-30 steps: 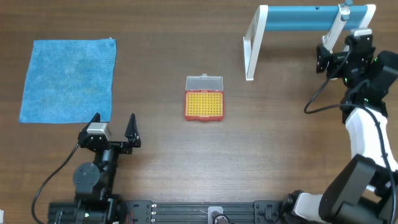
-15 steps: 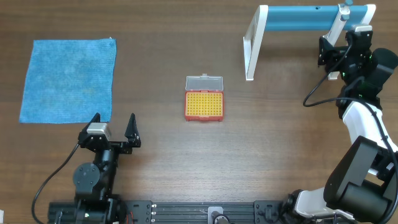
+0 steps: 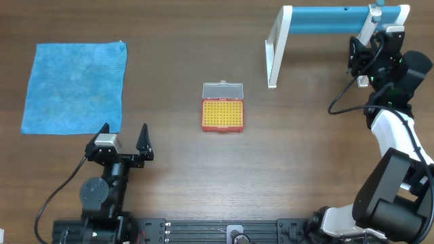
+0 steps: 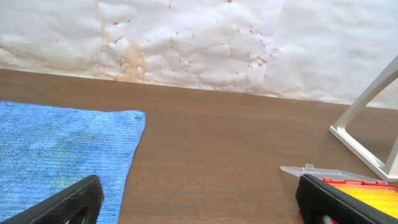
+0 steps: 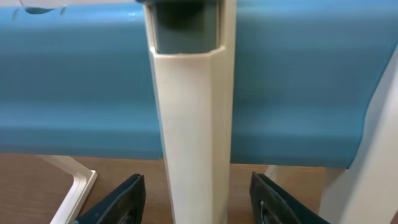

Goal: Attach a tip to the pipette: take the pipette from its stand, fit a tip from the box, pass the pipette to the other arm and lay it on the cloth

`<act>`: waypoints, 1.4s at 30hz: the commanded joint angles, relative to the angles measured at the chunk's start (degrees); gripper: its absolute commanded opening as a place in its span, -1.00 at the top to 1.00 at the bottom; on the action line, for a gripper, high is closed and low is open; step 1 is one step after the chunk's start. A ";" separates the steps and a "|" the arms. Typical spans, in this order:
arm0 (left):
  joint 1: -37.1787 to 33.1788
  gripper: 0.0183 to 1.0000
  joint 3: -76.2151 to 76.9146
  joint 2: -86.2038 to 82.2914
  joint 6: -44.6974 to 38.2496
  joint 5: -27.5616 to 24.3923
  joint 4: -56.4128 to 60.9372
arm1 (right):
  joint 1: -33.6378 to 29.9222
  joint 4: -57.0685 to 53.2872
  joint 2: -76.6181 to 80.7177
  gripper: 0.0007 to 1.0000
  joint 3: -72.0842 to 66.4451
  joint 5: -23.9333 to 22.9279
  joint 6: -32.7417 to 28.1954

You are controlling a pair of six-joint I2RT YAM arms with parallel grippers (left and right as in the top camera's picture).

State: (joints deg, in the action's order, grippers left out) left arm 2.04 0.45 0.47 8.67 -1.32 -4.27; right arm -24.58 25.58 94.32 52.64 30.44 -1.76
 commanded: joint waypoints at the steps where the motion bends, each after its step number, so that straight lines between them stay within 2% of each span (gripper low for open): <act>1: -0.04 -0.99 -0.13 -0.26 -0.57 0.63 -0.33 | 0.42 0.28 0.52 0.11 1.01 -0.42 0.68; 4: -0.04 -1.00 -0.13 -0.26 -0.57 0.63 -0.33 | 0.42 0.28 0.52 0.32 1.01 -0.42 0.70; 15: -0.04 -0.99 -0.13 -0.26 -0.57 0.63 -0.33 | 0.42 0.26 0.52 0.62 1.01 -0.37 0.70; 16: -0.04 -0.99 -0.13 -0.26 -0.57 0.63 -0.33 | 0.42 0.26 0.52 0.73 1.01 -0.37 0.70; 18: -0.04 -0.99 -0.13 -0.26 -0.57 0.63 -0.33 | 0.42 0.26 0.50 0.83 1.01 -0.35 0.70; 29: -0.04 -1.00 -0.13 -0.26 -0.57 0.63 -0.33 | 0.42 0.24 -7.34 0.84 1.01 -0.33 0.70; 33: -0.04 -1.00 -0.13 -0.26 -0.57 0.63 -0.33 | 0.42 -0.17 -13.53 0.84 1.01 3.13 2.23; 37: -0.04 -0.99 -0.13 -0.26 -0.57 0.63 -0.31 | 2.05 0.22 -18.97 0.84 0.79 15.85 7.96; 39: -0.04 -0.99 -0.13 -0.26 -0.57 0.63 -0.33 | 6.23 3.74 -20.63 0.85 -1.07 21.88 9.75; 42: -0.04 -1.00 -0.13 -0.26 -0.57 0.63 -0.33 | 15.85 8.96 -22.29 0.85 -4.81 23.21 12.26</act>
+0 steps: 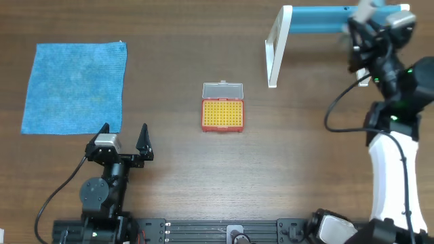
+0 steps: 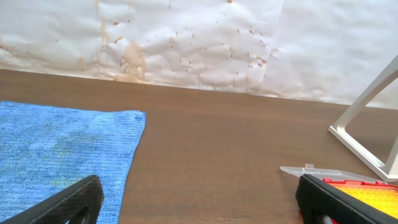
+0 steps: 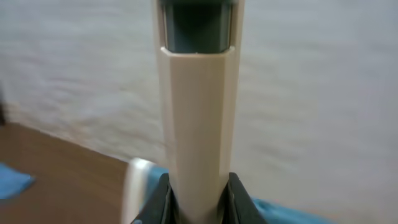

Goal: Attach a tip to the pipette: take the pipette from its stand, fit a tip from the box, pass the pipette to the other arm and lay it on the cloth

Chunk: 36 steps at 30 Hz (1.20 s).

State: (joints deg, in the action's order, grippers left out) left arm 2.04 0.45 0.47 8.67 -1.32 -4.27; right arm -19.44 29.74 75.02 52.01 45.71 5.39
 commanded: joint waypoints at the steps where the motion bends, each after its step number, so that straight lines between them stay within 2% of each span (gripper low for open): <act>1: -0.04 -0.99 -0.13 -0.26 -0.57 0.63 -0.33 | 13.49 6.16 -3.21 0.85 -5.18 7.78 5.11; 4: -0.04 -0.99 -0.13 -0.26 -0.57 0.63 -0.33 | 24.85 8.74 -3.04 0.85 -9.14 6.58 5.09; 6: -0.04 -0.99 -0.13 -0.26 -0.55 0.63 -0.33 | 32.52 11.28 -2.73 0.85 -13.25 3.08 4.85; 10: -0.04 -0.99 -0.13 -0.26 -0.57 0.63 -0.33 | 38.27 24.68 -2.73 0.85 -22.73 -1.25 5.01; 13: -0.04 -0.99 -0.13 -0.26 -0.57 0.63 -0.33 | 39.15 28.09 -2.64 0.85 -27.45 -3.91 5.09; 16: -0.04 -0.99 -0.13 -0.26 -0.57 0.63 -0.33 | 39.15 29.00 -0.90 0.85 -29.09 -4.17 5.07; 22: -0.04 -0.99 -0.13 -0.26 -0.57 0.63 -0.33 | 39.15 42.73 11.06 0.85 -29.09 -4.22 5.11; 27: -0.04 -0.99 -0.13 -0.26 -0.57 0.63 -0.33 | 39.15 43.95 15.85 0.85 -29.03 -7.85 4.94; 36: -0.04 -0.99 -0.13 -0.26 -0.57 0.63 -0.33 | 39.15 45.42 20.65 0.85 -26.56 -7.89 3.13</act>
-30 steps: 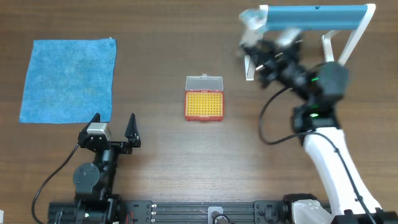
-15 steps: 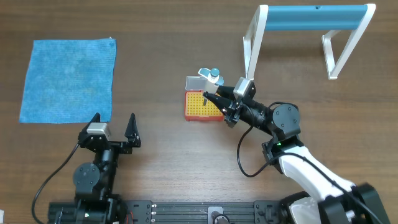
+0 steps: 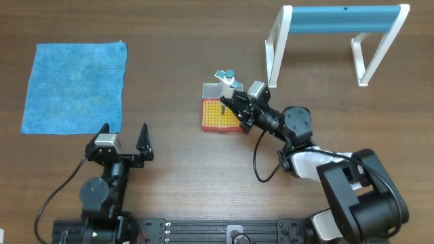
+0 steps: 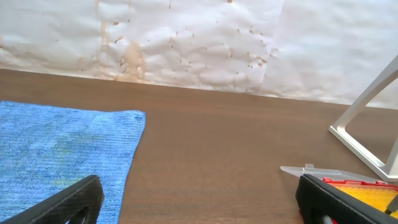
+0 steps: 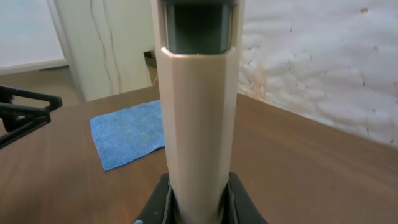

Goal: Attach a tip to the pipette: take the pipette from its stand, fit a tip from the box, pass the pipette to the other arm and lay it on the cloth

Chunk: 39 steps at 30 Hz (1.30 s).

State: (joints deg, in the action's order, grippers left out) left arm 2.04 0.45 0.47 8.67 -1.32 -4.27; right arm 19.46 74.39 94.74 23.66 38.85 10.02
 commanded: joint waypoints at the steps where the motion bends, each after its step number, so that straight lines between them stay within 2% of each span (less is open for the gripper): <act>1: -0.04 -0.99 -0.13 -0.26 -0.57 0.63 -0.33 | 0.24 0.76 0.96 0.85 1.86 -1.42 -1.57; 4: -0.04 -0.99 -0.13 -0.26 -0.57 0.63 -0.33 | 0.24 0.74 0.96 0.84 2.19 -2.91 -1.73; 39: -0.04 -0.99 -0.13 -0.26 -0.57 0.63 -0.33 | 1.09 -4.98 1.51 0.85 3.89 -1.81 -2.64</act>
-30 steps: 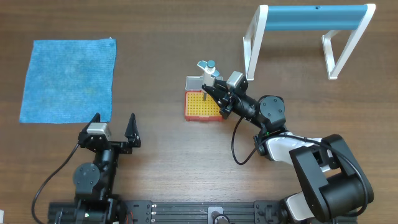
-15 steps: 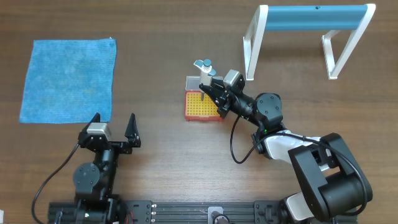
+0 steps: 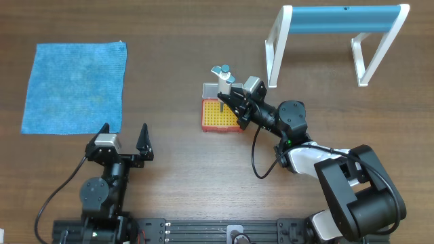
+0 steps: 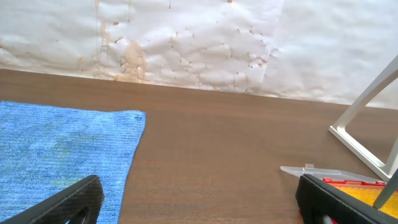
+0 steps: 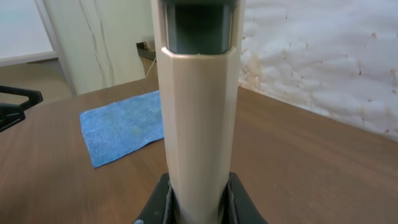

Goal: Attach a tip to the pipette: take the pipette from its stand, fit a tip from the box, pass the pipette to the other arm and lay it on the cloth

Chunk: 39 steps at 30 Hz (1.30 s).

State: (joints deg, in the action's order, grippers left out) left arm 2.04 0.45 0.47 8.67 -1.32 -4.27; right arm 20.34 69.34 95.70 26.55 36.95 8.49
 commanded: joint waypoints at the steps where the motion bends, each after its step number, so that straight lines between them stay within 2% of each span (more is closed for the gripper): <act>1: -0.04 -0.99 -0.13 -0.26 -0.57 0.63 -0.33 | 0.22 -0.02 0.55 0.85 1.01 0.09 -1.29; 16: -0.04 -0.99 -0.13 -0.26 -0.57 0.63 -0.33 | 0.22 0.33 3.54 0.85 1.01 0.13 -2.80; 20: -0.04 -0.99 -0.13 -0.26 -0.57 0.63 -0.33 | 0.24 0.26 3.54 0.85 0.96 2.78 -4.52; 27: -0.04 -0.99 -0.13 -0.26 -0.57 0.63 -0.33 | 0.28 0.33 3.54 0.85 -0.39 2.73 -7.32; 36: -0.04 -0.99 -0.13 -0.26 -0.57 0.63 -0.33 | 0.28 0.39 3.52 0.85 -0.72 2.75 -7.34; 39: -0.04 -1.00 -0.13 -0.26 -0.57 0.63 -0.33 | 0.26 1.79 3.26 0.85 -0.72 4.28 -7.32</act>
State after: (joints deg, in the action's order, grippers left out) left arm 2.04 0.45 0.47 8.67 -1.32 -4.27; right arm 20.43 70.85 97.60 27.18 40.34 2.66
